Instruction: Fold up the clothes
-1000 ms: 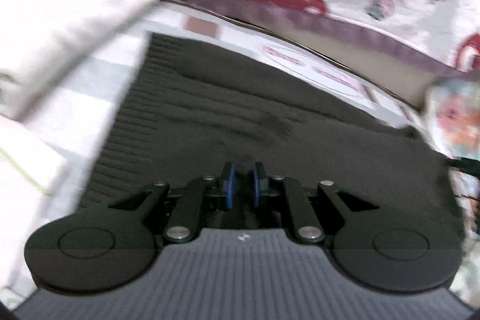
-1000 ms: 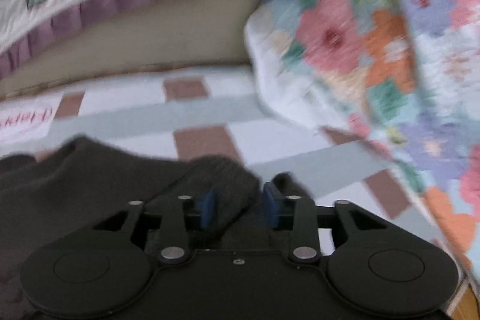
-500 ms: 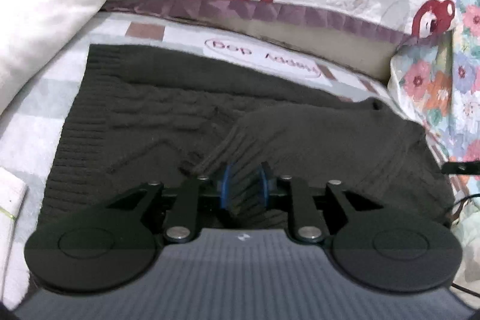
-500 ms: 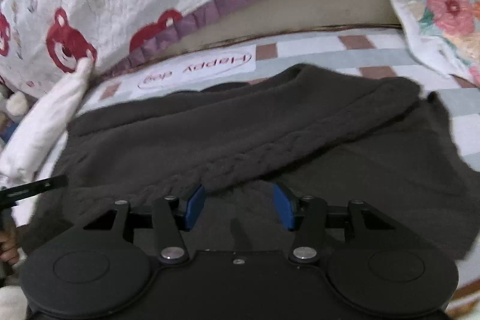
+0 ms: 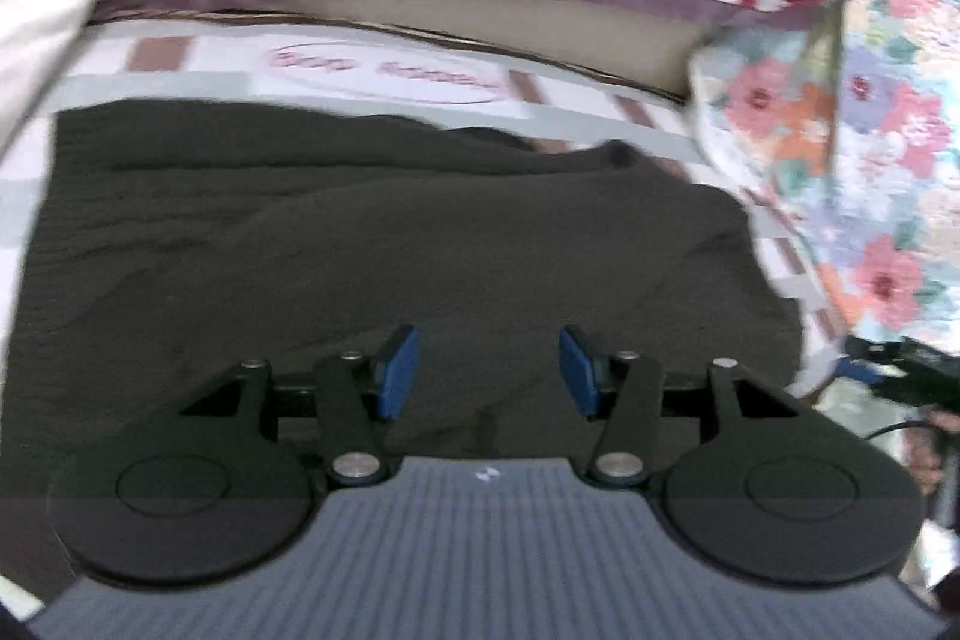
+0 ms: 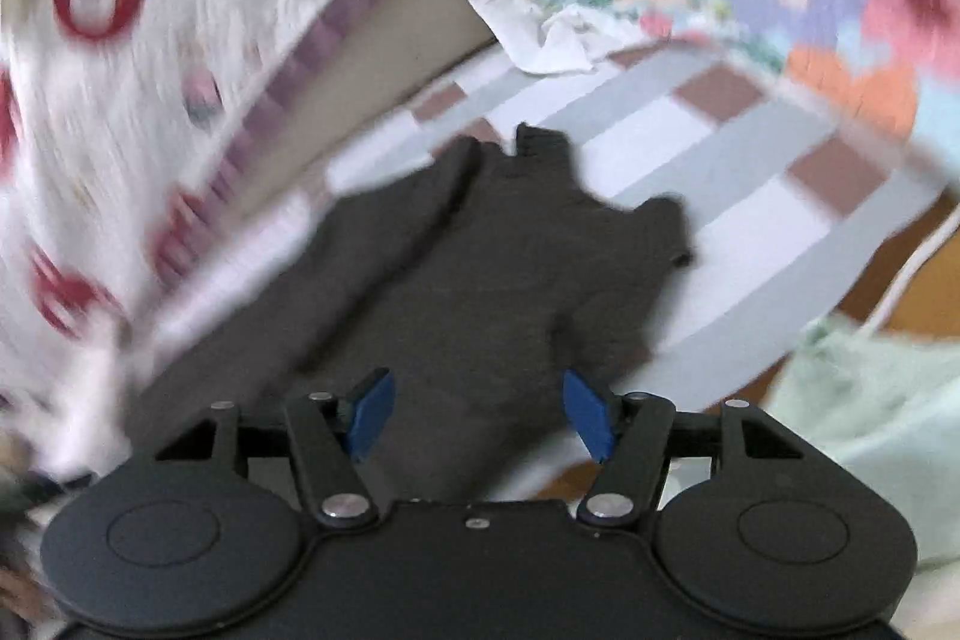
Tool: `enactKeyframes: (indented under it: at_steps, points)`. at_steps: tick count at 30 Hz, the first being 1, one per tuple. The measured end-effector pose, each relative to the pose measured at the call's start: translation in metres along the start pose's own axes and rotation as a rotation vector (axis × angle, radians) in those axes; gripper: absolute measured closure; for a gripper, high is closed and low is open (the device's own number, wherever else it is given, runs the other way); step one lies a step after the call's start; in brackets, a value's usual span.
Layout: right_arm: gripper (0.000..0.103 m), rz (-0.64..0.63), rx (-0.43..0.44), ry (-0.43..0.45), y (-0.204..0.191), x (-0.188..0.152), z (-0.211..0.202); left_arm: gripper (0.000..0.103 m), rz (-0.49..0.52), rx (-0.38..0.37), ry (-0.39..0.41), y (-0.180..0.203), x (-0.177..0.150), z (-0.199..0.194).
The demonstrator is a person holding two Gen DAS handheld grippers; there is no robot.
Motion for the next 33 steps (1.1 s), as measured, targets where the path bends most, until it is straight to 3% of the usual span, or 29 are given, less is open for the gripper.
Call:
enactKeyframes:
  at_steps: [3, 5, 7, 10, 14, 17, 18, 19, 21, 23, 27, 33]
  points:
    - [0.035, 0.083, 0.041, 0.014, 0.011, -0.003, 0.007, 0.052, 0.044, -0.015, -0.034, 0.046, 0.016, 0.025]
    - [0.036, 0.105, 0.051, 0.016, 0.016, -0.006, 0.009, 0.051, 0.151, -0.032, -0.051, 0.085, 0.019, 0.047]
    - [0.036, 0.133, 0.067, 0.016, 0.019, -0.011, 0.011, 0.049, 0.263, -0.056, -0.102, 0.131, 0.014, 0.076]
    - [0.036, 0.179, 0.103, 0.022, 0.032, -0.013, 0.007, 0.049, 0.343, -0.089, -0.209, 0.187, -0.007, 0.121]
    - [0.036, 0.234, 0.14, 0.031, 0.048, -0.016, 0.008, 0.049, 0.385, -0.101, -0.202, 0.225, -0.032, 0.158]
    - [0.037, 0.26, 0.199, 0.008, 0.047, -0.02, 0.017, 0.049, 0.388, -0.186, -0.195, 0.227, -0.053, 0.166]
    - [0.037, 0.28, 0.212, 0.007, 0.047, -0.022, 0.021, 0.049, 0.411, -0.175, -0.191, 0.224, -0.06, 0.166]
    - [0.037, 0.299, 0.225, 0.005, 0.046, -0.024, 0.024, 0.049, 0.44, -0.155, -0.189, 0.221, -0.067, 0.167]
    - [0.038, 0.3, 0.191, -0.014, 0.044, -0.029, 0.035, 0.049, 0.554, -0.018, -0.197, 0.215, -0.078, 0.169]
    - [0.038, 0.273, 0.132, -0.019, 0.039, -0.035, 0.041, 0.049, 0.579, 0.026, -0.192, 0.207, -0.08, 0.166]
    - [0.038, 0.247, 0.121, -0.032, 0.033, -0.042, 0.051, 0.048, 0.454, 0.054, -0.205, 0.188, -0.07, 0.168]
    - [0.038, 0.313, 0.147, 0.019, 0.033, -0.044, 0.053, 0.047, 0.394, 0.08, -0.225, 0.17, -0.067, 0.171]
Point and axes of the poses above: each gripper's, at about its wrist camera, not at the fingertips, and z roughly the way its jaws point, y to its right, x to its top, the point moved 4 cm from there along z, roughly the way its jaws point, and after that the axes turned 2 degrees about -z, right-handed, at the moved point
